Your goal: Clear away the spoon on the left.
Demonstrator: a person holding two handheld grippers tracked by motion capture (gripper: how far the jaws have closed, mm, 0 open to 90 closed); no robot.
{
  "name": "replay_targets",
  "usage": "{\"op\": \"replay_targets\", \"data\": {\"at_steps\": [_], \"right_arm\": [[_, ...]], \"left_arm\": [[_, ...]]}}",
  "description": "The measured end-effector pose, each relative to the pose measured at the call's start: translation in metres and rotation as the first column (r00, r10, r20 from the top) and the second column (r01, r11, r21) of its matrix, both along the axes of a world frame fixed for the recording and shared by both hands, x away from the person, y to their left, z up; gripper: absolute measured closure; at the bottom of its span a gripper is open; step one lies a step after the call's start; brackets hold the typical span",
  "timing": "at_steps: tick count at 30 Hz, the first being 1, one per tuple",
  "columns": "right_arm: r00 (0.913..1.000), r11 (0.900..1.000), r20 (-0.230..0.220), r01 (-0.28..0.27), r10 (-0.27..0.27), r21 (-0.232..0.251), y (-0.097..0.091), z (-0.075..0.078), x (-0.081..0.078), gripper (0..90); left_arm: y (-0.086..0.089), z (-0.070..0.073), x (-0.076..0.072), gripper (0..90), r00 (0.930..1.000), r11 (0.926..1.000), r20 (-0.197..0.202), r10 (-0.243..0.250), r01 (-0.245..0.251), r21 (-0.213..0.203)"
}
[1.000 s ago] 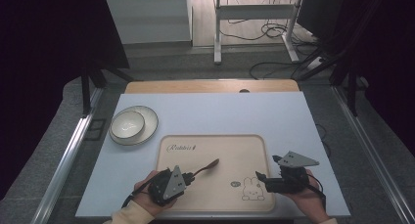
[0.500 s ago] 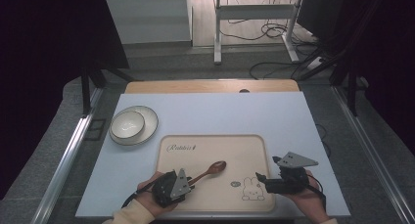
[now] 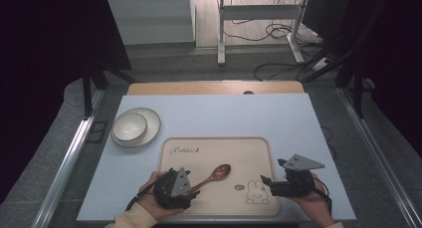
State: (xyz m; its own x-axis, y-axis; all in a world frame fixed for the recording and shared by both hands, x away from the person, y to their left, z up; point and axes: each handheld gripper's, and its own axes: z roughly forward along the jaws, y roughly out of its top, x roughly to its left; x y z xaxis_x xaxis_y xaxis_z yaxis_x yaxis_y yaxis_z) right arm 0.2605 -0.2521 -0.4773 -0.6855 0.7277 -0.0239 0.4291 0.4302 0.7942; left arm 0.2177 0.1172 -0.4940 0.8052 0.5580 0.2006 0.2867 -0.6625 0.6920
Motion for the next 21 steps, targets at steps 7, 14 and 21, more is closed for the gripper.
{"op": "replay_targets", "data": {"at_steps": [7, 14, 21], "right_arm": [[1.0, 0.9998, 0.005, -0.006, 0.006, 0.018, -0.001, 0.001, 0.001, 17.6], [0.9998, 0.9997, 0.002, -0.02, 0.02, 0.013, 0.001, 0.0, 0.002, 17.6], [0.9997, 0.9996, -0.001, -0.026, 0.026, 0.009, 0.008, 0.0, 0.001, 17.6]], "left_arm": [[0.014, 0.01, 0.005, 25.9, 0.9963, 0.9903, -0.02, 0.083, -0.085, -0.11], [0.031, 0.013, 0.003, 24.7, 0.9883, 0.9783, -0.036, 0.148, -0.152, -0.141], [0.049, 0.016, -0.002, 24.5, 0.971, 0.9559, -0.043, 0.235, -0.239, -0.171]]}}
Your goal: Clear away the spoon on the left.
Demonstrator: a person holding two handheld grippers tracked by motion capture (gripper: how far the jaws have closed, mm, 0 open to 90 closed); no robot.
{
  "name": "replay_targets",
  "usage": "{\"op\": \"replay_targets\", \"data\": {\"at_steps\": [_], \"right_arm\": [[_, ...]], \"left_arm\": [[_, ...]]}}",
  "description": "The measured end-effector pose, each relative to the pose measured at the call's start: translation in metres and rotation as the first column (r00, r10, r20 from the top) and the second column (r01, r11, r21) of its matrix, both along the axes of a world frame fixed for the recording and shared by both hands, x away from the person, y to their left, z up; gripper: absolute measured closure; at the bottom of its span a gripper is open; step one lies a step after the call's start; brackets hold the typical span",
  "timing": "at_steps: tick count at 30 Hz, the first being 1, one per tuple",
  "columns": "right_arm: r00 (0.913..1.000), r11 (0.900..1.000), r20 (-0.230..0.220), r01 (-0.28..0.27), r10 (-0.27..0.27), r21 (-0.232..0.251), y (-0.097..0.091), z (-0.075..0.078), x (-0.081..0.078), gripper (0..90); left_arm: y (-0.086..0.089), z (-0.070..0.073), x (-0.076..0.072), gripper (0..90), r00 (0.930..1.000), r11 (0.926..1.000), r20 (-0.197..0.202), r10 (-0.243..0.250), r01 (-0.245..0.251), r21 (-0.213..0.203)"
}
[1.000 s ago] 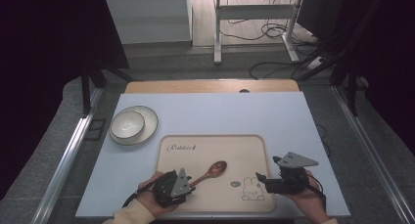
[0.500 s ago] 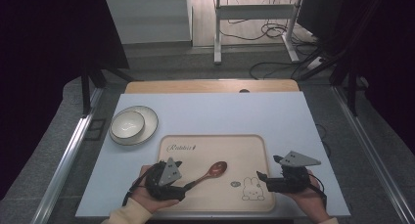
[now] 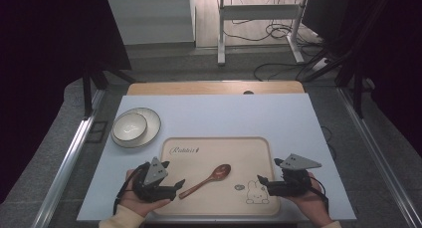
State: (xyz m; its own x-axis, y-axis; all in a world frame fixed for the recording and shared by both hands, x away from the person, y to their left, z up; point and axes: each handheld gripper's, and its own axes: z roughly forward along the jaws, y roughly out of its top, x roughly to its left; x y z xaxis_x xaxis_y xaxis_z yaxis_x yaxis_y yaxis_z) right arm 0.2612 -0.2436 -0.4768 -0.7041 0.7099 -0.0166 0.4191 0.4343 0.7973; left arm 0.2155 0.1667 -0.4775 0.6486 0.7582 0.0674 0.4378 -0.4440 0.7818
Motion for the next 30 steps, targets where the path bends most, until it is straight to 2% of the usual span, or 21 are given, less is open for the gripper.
{"op": "replay_targets", "data": {"at_steps": [3, 6, 10, 13, 14, 19, 22, 30], "right_arm": [[1.0, 1.0, -0.002, 0.006, -0.006, 0.003, -0.002, -0.001, 0.002, 17.6], [0.9998, 0.9997, -0.007, 0.021, -0.021, 0.015, -0.007, -0.001, 0.005, 17.5], [0.9993, 0.9988, -0.006, 0.038, -0.037, 0.03, -0.013, 0.0, 0.004, 17.6], [0.9988, 0.9982, -0.009, 0.048, -0.048, 0.035, -0.015, 0.0, 0.005, 17.6], [0.9987, 0.9983, -0.011, 0.05, -0.049, 0.03, -0.015, -0.001, 0.006, 17.5], [0.999, 0.9988, -0.009, 0.044, -0.044, 0.02, -0.013, -0.002, 0.006, 17.5], [0.9983, 0.9983, -0.013, 0.057, -0.057, 0.015, -0.013, -0.003, 0.007, 17.6], [0.998, 0.9979, -0.002, 0.063, -0.063, 0.017, -0.014, -0.003, 0.004, 17.5]], "left_arm": [[0.009, -0.001, -0.003, 24.4, 0.9988, 0.9982, -0.006, 0.049, -0.049, -0.036], [0.021, -0.006, -0.008, 24.5, 0.9956, 0.995, -0.011, 0.093, -0.093, -0.034], [0.036, -0.011, -0.016, 24.9, 0.9878, 0.9872, -0.025, 0.154, -0.155, -0.038], [0.044, -0.012, -0.018, 25.1, 0.9812, 0.9795, -0.037, 0.189, -0.191, -0.064], [0.045, -0.013, -0.017, 25.1, 0.9809, 0.9792, -0.041, 0.19, -0.193, -0.064], [0.043, -0.013, -0.015, 25.0, 0.989, 0.989, -0.03, 0.145, -0.146, -0.026], [0.042, -0.013, -0.013, 25.0, 0.9919, 0.992, -0.028, 0.124, -0.124, -0.024], [0.045, -0.012, -0.011, 24.7, 0.9924, 0.9921, -0.022, 0.121, -0.122, -0.03]]}}
